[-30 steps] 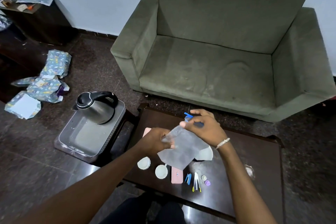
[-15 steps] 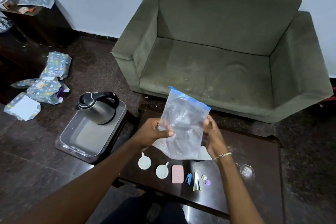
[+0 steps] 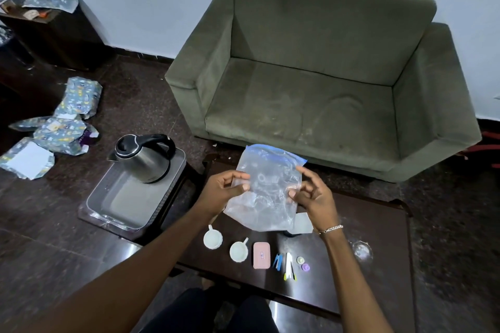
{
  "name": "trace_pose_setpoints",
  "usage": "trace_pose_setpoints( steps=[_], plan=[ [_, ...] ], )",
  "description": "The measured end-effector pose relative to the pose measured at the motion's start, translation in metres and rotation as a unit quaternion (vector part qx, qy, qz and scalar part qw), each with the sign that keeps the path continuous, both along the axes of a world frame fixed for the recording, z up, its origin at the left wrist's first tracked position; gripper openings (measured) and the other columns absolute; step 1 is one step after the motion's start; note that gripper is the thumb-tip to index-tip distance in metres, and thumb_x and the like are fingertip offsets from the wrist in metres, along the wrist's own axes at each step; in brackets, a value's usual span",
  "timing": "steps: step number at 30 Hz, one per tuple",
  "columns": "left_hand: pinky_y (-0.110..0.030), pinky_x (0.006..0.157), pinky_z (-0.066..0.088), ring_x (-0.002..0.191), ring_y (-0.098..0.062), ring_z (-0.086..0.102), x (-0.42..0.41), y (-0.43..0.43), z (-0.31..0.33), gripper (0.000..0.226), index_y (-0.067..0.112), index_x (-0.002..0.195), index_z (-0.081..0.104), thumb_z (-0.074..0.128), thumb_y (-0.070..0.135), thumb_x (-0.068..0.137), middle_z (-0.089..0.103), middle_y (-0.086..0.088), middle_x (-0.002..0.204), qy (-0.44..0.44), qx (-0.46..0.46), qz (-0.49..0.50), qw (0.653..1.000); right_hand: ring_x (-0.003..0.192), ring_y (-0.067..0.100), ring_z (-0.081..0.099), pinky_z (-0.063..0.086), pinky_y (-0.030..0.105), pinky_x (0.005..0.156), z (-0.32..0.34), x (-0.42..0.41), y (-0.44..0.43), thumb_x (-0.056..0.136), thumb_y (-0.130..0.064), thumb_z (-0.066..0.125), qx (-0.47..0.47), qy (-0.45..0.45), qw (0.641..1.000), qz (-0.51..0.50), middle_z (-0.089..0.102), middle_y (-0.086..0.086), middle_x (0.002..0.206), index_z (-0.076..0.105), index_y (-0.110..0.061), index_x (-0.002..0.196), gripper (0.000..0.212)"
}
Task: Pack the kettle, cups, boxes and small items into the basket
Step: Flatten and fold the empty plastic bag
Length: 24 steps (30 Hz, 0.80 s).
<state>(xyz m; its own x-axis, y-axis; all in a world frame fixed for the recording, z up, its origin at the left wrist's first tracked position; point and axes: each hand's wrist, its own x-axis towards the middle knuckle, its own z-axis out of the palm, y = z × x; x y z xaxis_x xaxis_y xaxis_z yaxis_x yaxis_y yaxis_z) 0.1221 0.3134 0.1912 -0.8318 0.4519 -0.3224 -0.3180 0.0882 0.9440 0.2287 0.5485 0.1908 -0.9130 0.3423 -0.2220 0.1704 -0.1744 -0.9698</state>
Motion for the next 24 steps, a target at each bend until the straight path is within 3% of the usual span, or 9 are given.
trace_pose_setpoints(
  steps=[3,8,11,13,16,18,20,22,24],
  plan=[
    [-0.04,0.097,0.053,0.1,-0.024,0.068,0.004,0.003,0.0,0.029,-0.002,0.11,0.073,0.077,-0.009,0.082,0.075,-0.013,0.109,0.012,-0.015,0.015,1.0,0.082,0.022,0.062,0.056,0.022,0.074,-0.001,0.007,-0.001,0.08,0.016,0.068,0.024,-0.015,0.999,0.025,0.071,0.013,0.092,0.073,-0.021,0.113,0.05],
    [-0.04,0.095,0.054,0.09,-0.02,0.068,0.007,0.003,-0.001,0.048,0.016,0.116,0.071,0.079,-0.013,0.078,0.074,-0.011,0.108,0.038,-0.062,-0.01,0.997,0.077,0.007,0.06,0.054,0.016,0.074,-0.007,0.013,-0.004,0.08,0.017,0.068,0.064,-0.071,0.995,-0.02,0.073,0.004,0.099,0.074,-0.018,0.108,0.045],
    [-0.04,0.087,0.058,0.081,-0.015,0.067,0.01,0.003,-0.004,0.049,0.025,0.112,0.071,0.083,-0.006,0.077,0.076,-0.012,0.098,0.061,-0.108,-0.012,0.992,0.077,0.007,0.06,0.054,0.022,0.08,-0.01,0.016,-0.007,0.081,0.016,0.065,0.108,-0.1,0.988,-0.05,0.071,0.009,0.097,0.071,-0.011,0.113,0.042],
    [-0.041,0.078,0.057,0.078,-0.017,0.065,0.012,0.003,-0.006,0.042,0.027,0.107,0.074,0.086,0.001,0.075,0.075,-0.013,0.097,0.104,-0.163,-0.019,0.981,0.082,0.011,0.063,0.054,0.025,0.085,-0.009,0.017,-0.01,0.082,0.014,0.064,0.171,-0.119,0.976,-0.055,0.073,0.009,0.101,0.072,-0.007,0.113,0.038],
    [-0.028,0.066,0.045,0.066,-0.01,0.056,0.013,0.005,-0.009,0.018,0.016,0.086,0.077,0.087,0.007,0.074,0.059,0.007,0.078,0.191,-0.215,-0.02,0.958,0.09,0.014,0.065,0.047,0.007,0.078,-0.007,0.018,-0.013,0.083,0.008,0.064,0.282,-0.132,0.949,-0.042,0.071,0.004,0.104,0.074,-0.009,0.11,0.034],
    [-0.025,0.065,0.041,0.067,-0.01,0.054,0.012,0.006,-0.009,0.013,0.013,0.073,0.073,0.086,0.009,0.075,0.052,0.003,0.078,0.213,-0.232,-0.025,0.949,0.091,0.018,0.064,0.046,0.015,0.078,-0.005,0.019,-0.012,0.084,0.006,0.065,0.327,-0.139,0.934,-0.035,0.066,0.004,0.1,0.075,-0.01,0.102,0.026],
    [-0.026,0.072,0.044,0.081,-0.015,0.059,0.011,0.007,-0.006,0.019,0.015,0.07,0.068,0.084,0.008,0.077,0.056,-0.001,0.089,0.214,-0.219,-0.049,0.951,0.093,0.025,0.06,0.043,0.021,0.08,-0.004,0.02,-0.008,0.085,0.005,0.063,0.359,-0.154,0.92,-0.016,0.058,0.006,0.096,0.075,-0.009,0.092,0.02],
    [-0.029,0.08,0.047,0.093,-0.019,0.064,0.012,0.006,0.0,0.025,0.023,0.073,0.062,0.08,0.008,0.082,0.066,-0.002,0.099,0.22,-0.196,-0.089,0.951,0.102,0.027,0.05,0.039,0.029,0.086,-0.001,0.02,-0.005,0.082,-0.004,0.063,0.418,-0.202,0.885,0.031,0.051,0.002,0.105,0.074,-0.019,0.091,0.02],
    [-0.031,0.071,0.048,0.082,-0.022,0.067,0.014,0.008,0.007,0.022,0.026,0.076,0.058,0.074,0.015,0.087,0.072,0.0,0.088,0.231,-0.196,-0.134,0.944,0.115,0.022,0.038,0.032,0.035,0.091,0.006,0.02,-0.005,0.074,-0.02,0.066,0.48,-0.22,0.844,0.094,0.044,-0.008,0.123,0.067,-0.033,0.102,0.031]
  ],
)
